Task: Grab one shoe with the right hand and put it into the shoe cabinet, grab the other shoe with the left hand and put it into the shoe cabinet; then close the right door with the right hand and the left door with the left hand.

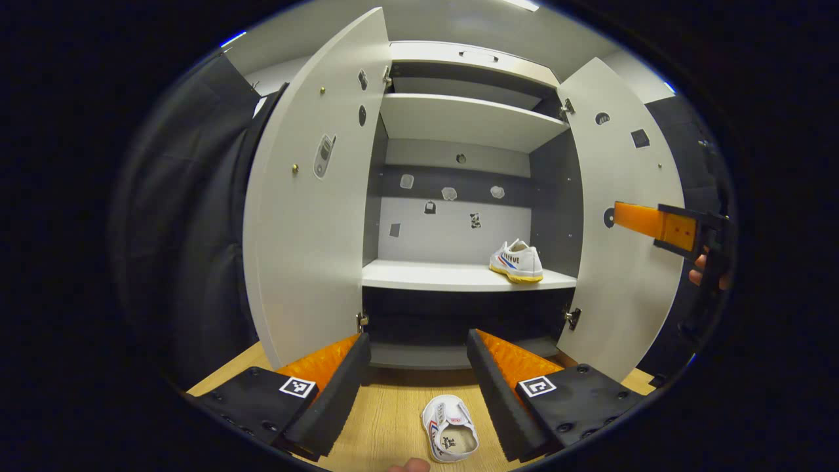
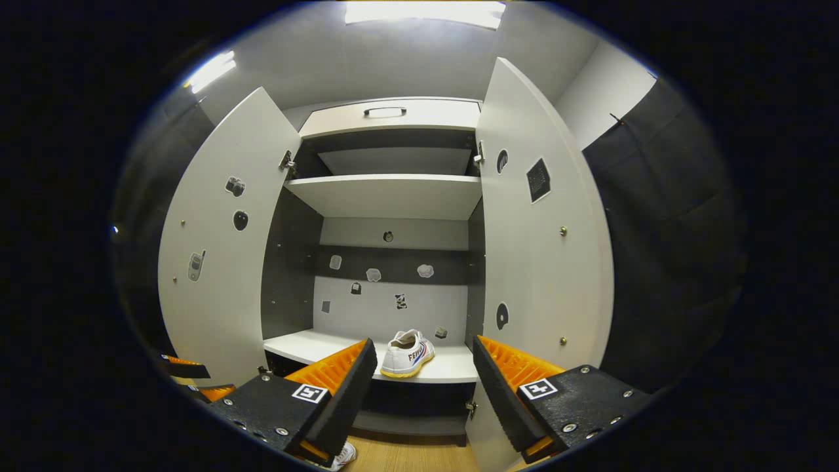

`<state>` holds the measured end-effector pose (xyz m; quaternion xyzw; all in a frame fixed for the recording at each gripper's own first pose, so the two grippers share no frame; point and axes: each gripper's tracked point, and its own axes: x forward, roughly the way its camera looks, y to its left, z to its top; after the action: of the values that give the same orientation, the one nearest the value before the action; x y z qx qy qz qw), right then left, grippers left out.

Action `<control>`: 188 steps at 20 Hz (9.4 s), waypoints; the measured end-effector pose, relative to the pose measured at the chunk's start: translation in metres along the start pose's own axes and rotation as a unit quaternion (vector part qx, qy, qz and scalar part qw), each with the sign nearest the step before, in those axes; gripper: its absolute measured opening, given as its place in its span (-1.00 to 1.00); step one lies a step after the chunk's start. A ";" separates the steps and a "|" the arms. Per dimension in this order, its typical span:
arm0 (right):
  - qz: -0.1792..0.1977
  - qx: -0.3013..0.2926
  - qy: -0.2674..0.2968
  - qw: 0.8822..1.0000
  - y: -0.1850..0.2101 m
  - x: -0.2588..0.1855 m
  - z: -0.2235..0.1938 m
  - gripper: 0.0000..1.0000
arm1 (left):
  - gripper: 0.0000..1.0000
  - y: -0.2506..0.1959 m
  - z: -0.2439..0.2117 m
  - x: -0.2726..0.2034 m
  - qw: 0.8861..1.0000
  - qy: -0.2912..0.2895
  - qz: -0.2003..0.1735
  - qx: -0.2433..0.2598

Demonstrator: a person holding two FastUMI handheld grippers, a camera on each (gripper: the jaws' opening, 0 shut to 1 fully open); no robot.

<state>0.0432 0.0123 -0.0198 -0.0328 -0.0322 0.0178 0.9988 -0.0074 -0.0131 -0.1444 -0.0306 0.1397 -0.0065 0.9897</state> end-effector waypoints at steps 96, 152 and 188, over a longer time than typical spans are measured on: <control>0.002 0.000 0.060 0.998 -0.016 -0.041 -0.065 0.87 | 0.95 0.009 0.179 0.240 0.998 0.052 -0.014 -0.023; 0.032 0.019 0.031 0.999 -0.100 0.045 0.057 0.77 | 0.94 0.020 0.130 -0.047 0.994 -0.103 0.025 0.024; 0.069 0.006 0.006 0.998 0.012 0.119 0.048 0.81 | 0.94 0.056 0.131 -0.060 0.993 -0.097 0.064 0.007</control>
<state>0.1585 0.0319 0.0345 -0.0292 -0.0237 0.0868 0.9955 -0.0287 0.0521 -0.0052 -0.0150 0.0451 0.0585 0.9972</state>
